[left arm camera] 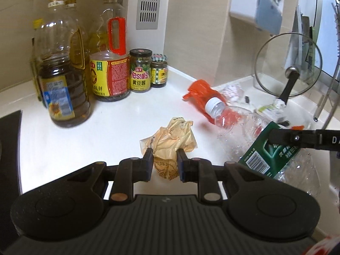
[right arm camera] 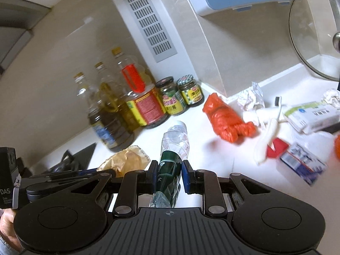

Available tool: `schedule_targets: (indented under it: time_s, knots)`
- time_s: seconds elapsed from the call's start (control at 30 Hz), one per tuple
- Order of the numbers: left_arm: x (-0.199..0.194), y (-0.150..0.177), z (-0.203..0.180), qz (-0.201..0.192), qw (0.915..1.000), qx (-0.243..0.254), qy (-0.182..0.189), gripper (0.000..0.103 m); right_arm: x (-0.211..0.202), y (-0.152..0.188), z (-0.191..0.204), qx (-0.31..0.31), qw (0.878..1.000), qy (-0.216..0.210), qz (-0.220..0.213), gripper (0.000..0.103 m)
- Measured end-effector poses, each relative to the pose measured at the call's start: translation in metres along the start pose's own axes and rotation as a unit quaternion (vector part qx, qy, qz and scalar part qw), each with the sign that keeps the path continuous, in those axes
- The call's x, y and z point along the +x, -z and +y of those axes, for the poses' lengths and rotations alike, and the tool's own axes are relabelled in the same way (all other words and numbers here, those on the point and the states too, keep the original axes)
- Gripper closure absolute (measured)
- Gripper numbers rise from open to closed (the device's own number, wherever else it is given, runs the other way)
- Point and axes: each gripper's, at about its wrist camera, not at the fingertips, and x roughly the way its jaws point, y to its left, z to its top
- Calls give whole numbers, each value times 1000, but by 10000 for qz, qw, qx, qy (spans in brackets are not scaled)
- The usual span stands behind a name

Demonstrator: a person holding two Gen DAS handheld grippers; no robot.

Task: Collect trash
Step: 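Carry the tan paper and bottle down over the wastebasket with both grippers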

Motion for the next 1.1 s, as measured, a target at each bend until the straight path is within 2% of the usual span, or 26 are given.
schedule_targets:
  time_s: [0.33, 0.6, 0.87, 1.1]
  knots:
    - [-77, 64, -63, -40, 9995, -265, -157, 82, -80, 42, -3, -114, 9985, -464, 252, 79]
    - [-114, 108, -91, 113, 9986, -457, -238, 82, -113, 80, -2, -109, 9960, -635, 613, 79]
    - [-117, 144, -89, 513, 9965, -589, -291, 82, -115, 113, -2, 9, 9929, -513, 1075, 79]
    - [-88, 184, -73, 1132, 9903, -773, -225, 82, -83, 152, -7, 146, 9835, -137, 1798, 79]
